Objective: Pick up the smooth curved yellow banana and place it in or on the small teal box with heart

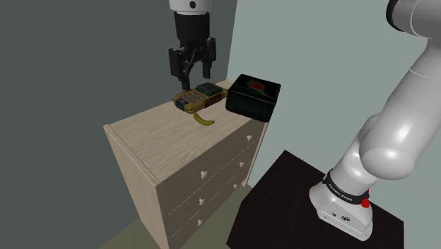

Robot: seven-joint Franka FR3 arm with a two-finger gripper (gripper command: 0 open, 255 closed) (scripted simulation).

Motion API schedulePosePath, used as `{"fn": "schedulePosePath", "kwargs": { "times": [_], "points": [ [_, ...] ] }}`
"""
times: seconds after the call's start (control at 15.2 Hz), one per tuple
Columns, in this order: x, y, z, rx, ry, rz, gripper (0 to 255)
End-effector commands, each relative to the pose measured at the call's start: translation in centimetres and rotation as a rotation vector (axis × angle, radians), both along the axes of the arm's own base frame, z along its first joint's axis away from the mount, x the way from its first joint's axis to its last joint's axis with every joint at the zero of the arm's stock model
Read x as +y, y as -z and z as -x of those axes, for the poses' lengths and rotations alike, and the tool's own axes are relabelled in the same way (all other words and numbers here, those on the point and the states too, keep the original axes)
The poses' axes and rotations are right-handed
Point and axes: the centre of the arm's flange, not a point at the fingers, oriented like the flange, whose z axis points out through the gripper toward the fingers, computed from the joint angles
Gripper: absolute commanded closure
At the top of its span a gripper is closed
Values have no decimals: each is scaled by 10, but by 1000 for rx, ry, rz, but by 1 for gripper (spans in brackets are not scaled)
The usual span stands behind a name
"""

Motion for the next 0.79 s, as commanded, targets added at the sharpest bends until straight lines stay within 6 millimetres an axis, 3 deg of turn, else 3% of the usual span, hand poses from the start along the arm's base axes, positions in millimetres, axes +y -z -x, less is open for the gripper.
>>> {"fn": "schedulePosePath", "kwargs": {
  "times": [0.0,0.53,0.73],
  "points": [
    [-8,23,-11,26,-3,-2,0],
    [-40,125,-43,135,-15,-11,0],
    [-40,136,-41,135,-15,-11,0]
  ]
}}
